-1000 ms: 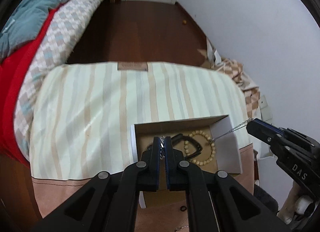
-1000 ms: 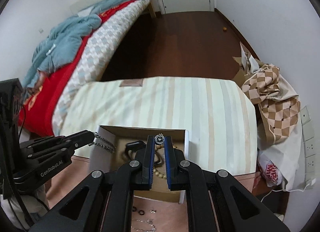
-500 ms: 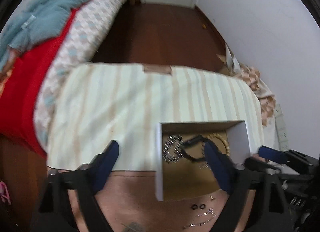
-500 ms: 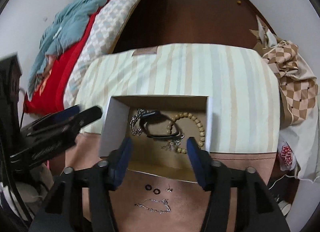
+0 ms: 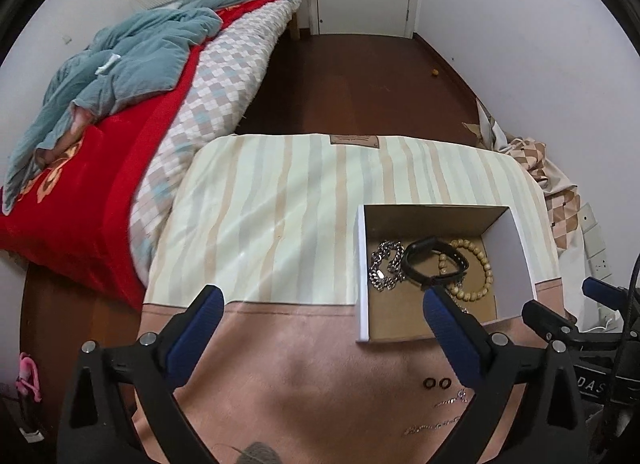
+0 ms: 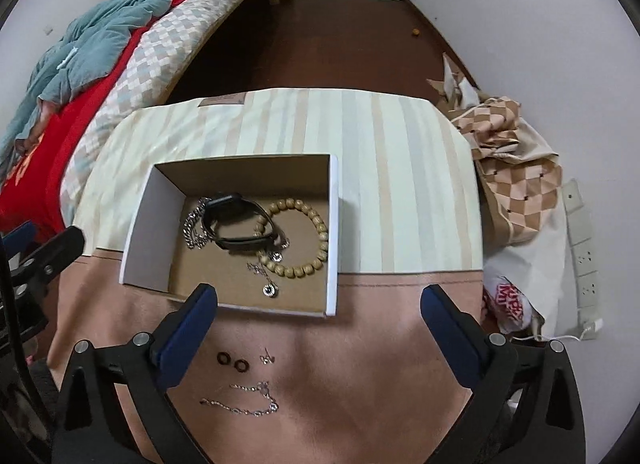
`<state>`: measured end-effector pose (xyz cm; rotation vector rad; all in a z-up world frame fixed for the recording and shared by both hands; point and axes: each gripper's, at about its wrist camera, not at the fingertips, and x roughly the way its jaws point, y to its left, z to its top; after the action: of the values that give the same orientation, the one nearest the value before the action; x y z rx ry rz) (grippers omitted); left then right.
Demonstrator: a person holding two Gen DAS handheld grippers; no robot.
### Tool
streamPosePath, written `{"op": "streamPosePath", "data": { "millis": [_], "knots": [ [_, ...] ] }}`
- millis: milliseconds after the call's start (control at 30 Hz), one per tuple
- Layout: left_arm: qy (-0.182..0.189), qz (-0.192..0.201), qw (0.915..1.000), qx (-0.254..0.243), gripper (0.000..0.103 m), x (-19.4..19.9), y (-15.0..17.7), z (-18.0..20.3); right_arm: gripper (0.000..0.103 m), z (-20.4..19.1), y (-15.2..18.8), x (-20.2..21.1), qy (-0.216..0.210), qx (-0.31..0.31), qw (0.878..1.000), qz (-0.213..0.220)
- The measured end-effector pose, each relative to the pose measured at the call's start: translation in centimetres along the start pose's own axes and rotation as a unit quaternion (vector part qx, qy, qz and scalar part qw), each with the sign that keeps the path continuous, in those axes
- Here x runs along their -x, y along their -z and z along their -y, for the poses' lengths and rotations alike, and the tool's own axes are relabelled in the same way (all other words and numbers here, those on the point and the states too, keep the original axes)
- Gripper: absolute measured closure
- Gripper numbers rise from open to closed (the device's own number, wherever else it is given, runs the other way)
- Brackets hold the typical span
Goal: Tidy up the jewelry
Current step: 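Lift both open tools out of the box and back over the table, then grasp the thin silver chain bracelet with the right tool while the left tool reaches the black rings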
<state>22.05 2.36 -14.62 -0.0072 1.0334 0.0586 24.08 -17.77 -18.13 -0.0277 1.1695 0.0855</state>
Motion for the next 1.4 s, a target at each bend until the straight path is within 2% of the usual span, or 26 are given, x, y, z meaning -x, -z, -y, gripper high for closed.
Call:
{"op": "streamPosePath", "data": {
  "millis": [167,600,733,933,1067,1233,1300,1367,1400],
  "knots": [
    [-0.009,0.019,0.9998,0.0,0.001,2.3,1.0,0.0,0.0,-0.2,1.1,2.1,0.013,-0.001,1.0,0.023],
    [-0.022,0.089,0.9958,0.004,0.001,10.7,3.7,0.1,0.0,-0.6,4.1,11.8,0.031,-0.005,0.994,0.109],
    [-0.023,0.099,0.9949,0.004,0.001,12.1,4.5,0.3,0.0,-0.8,5.3,14.1,0.037,-0.003,0.991,0.129],
    [-0.027,0.105,0.994,0.013,0.001,12.9,5.6,0.4,0.0,-1.1,6.6,16.0,0.024,-0.001,0.99,0.141],
    [-0.04,0.092,0.9947,0.023,0.001,11.3,6.9,-0.4,0.0,-0.5,7.7,14.4,-0.004,-0.013,0.992,0.122],
    [-0.077,0.032,0.9961,0.029,0.001,5.5,9.8,-1.4,0.001,0.5,10.1,8.2,-0.028,-0.035,0.996,0.073],
    [-0.086,0.003,0.9959,0.028,0.001,3.0,10.9,-1.7,0.01,0.8,11.1,5.2,-0.039,-0.04,0.997,0.053],
    [-0.097,-0.016,0.9948,0.028,0.001,1.3,11.7,-2.1,0.029,0.7,11.8,2.5,-0.041,-0.038,0.998,0.033],
    [-0.101,-0.025,0.9942,0.028,0.001,0.3,12.0,-2.3,0.033,0.7,12.1,1.2,-0.046,-0.036,0.998,0.023]
  ]
}}
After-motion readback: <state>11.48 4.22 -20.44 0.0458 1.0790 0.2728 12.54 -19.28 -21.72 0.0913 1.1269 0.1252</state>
